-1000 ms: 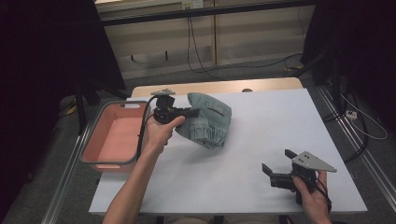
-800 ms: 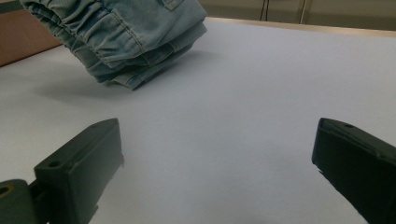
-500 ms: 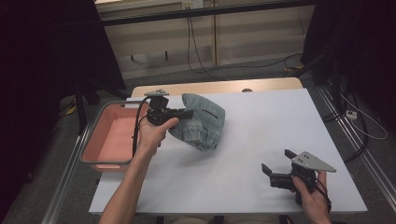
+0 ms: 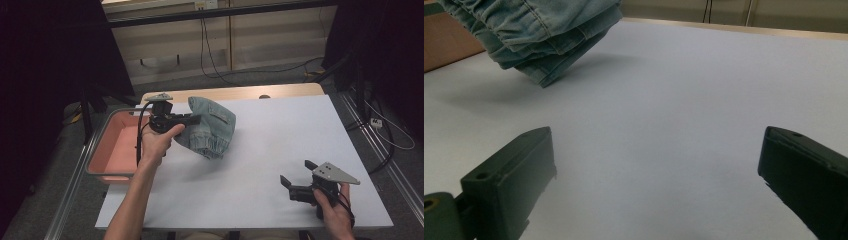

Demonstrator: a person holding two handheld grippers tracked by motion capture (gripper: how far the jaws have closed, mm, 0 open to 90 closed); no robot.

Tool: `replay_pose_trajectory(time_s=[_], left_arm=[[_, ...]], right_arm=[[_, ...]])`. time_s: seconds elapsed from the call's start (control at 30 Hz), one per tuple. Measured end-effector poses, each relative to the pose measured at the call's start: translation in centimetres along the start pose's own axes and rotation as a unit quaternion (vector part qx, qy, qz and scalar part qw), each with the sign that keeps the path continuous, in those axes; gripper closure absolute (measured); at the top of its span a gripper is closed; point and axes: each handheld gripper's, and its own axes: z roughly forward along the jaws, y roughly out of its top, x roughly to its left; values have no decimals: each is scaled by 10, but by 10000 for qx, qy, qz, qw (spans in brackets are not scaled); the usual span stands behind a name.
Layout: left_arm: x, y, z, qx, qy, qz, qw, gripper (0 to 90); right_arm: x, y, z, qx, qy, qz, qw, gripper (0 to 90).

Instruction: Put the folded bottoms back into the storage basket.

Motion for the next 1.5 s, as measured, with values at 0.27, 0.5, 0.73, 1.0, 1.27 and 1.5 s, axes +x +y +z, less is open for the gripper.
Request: replay_pose_trajectory(time_s=[0.27, 0.5, 0.73, 1.0, 1.27, 1.5], left_arm=[[-2, 3, -9, -32, 67, 75, 9999, 742], [-4, 6, -18, -74, 132, 163, 9998, 742], [-4, 7, -25, -166, 148, 139, 9997, 742], [-6, 10, -34, -235, 191, 162, 9994, 742], [-7, 12, -44, -330, 230, 188, 9990, 742], [-11, 14, -50, -325, 243, 298, 9987, 743]], right_arm=[[0, 0, 0, -3, 7, -4, 10000, 17], [0, 0, 0, -2, 5, 1, 10000, 17], [0, 0, 0, -3, 5, 1, 10000, 18], [0, 0, 0, -4, 6, -2, 10000, 17], [0, 0, 0, -13, -4, 1, 10000, 17], [0, 0, 0, -7, -3, 6, 10000, 17]])
